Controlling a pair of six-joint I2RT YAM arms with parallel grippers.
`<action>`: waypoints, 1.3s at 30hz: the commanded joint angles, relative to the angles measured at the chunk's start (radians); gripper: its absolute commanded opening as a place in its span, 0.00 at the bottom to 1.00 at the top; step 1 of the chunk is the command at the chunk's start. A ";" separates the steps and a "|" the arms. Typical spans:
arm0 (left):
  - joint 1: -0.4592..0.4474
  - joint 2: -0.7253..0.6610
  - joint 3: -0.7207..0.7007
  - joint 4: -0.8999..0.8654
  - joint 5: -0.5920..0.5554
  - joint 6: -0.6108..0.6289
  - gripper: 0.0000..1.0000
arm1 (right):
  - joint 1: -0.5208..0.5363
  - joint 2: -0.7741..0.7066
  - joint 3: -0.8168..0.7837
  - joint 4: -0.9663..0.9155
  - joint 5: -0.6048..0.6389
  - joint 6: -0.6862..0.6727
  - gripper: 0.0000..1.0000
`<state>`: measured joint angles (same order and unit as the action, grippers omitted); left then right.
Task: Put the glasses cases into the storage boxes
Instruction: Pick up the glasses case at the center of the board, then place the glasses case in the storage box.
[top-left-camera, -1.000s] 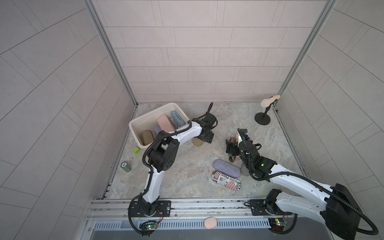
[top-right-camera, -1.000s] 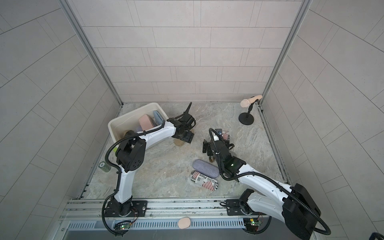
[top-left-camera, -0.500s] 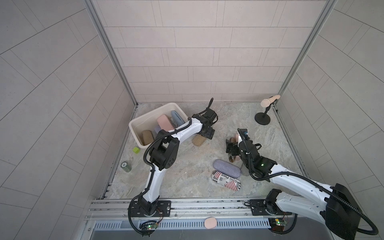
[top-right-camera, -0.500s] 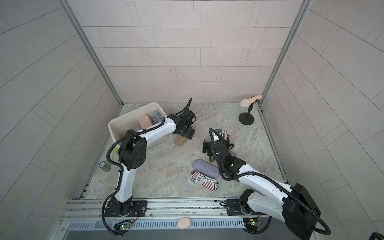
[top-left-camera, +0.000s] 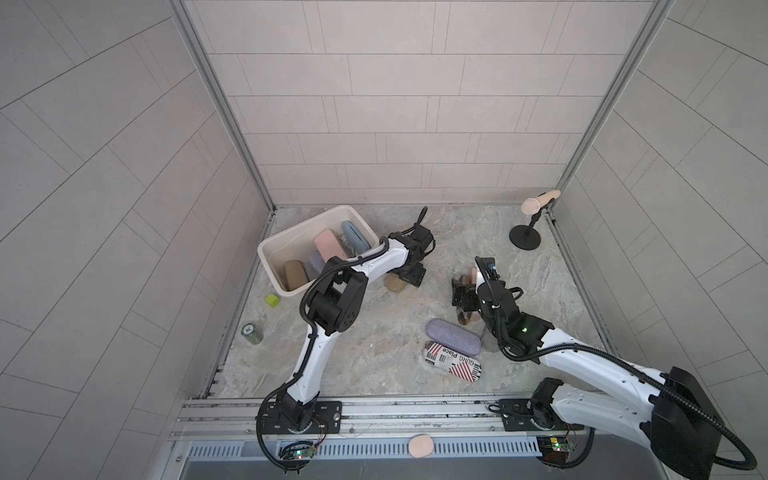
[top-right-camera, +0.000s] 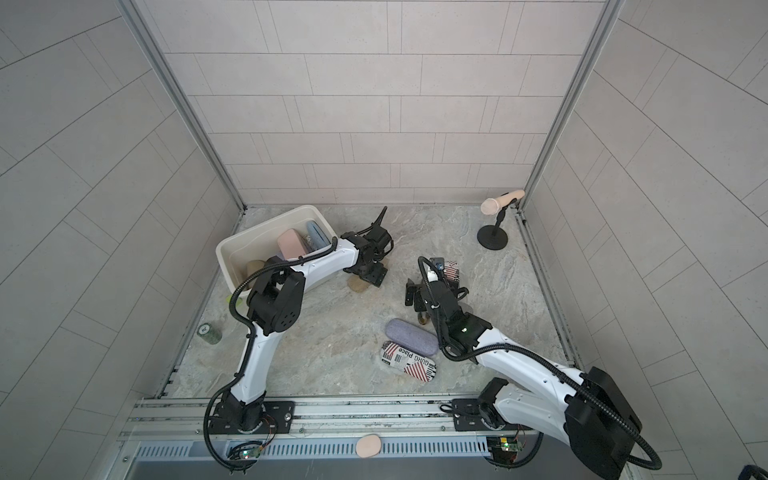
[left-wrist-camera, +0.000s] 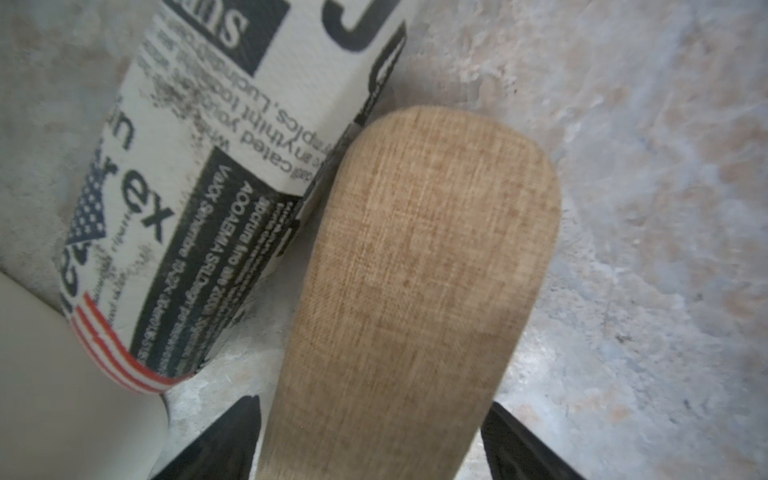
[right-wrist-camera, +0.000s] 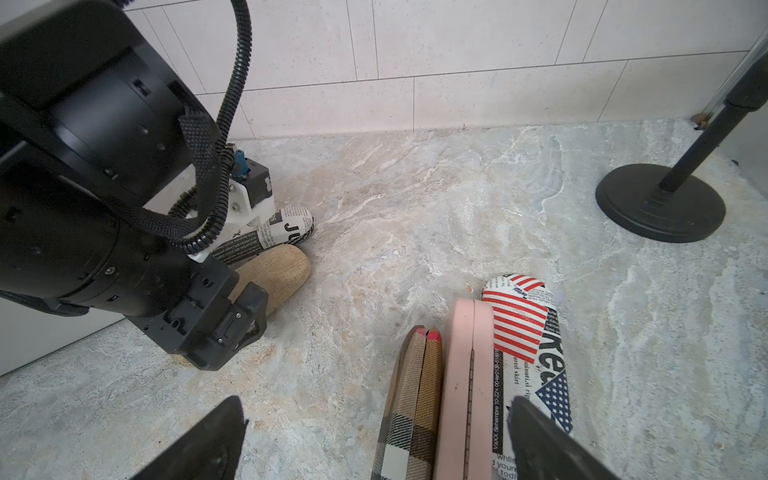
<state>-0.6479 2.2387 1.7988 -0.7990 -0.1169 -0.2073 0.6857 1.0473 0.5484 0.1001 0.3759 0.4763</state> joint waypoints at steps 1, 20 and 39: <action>0.001 -0.001 -0.019 -0.028 -0.004 0.017 0.88 | 0.003 -0.003 -0.002 -0.014 0.027 0.019 1.00; -0.033 -0.221 -0.119 -0.030 0.061 0.036 0.65 | 0.001 -0.074 -0.040 -0.007 0.096 0.034 0.98; 0.391 -0.846 -0.461 0.096 0.028 -0.242 0.61 | 0.000 -0.058 -0.031 -0.006 0.070 0.035 0.97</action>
<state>-0.3492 1.4910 1.4052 -0.7486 -0.0498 -0.3645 0.6853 0.9947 0.5049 0.1009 0.4458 0.4953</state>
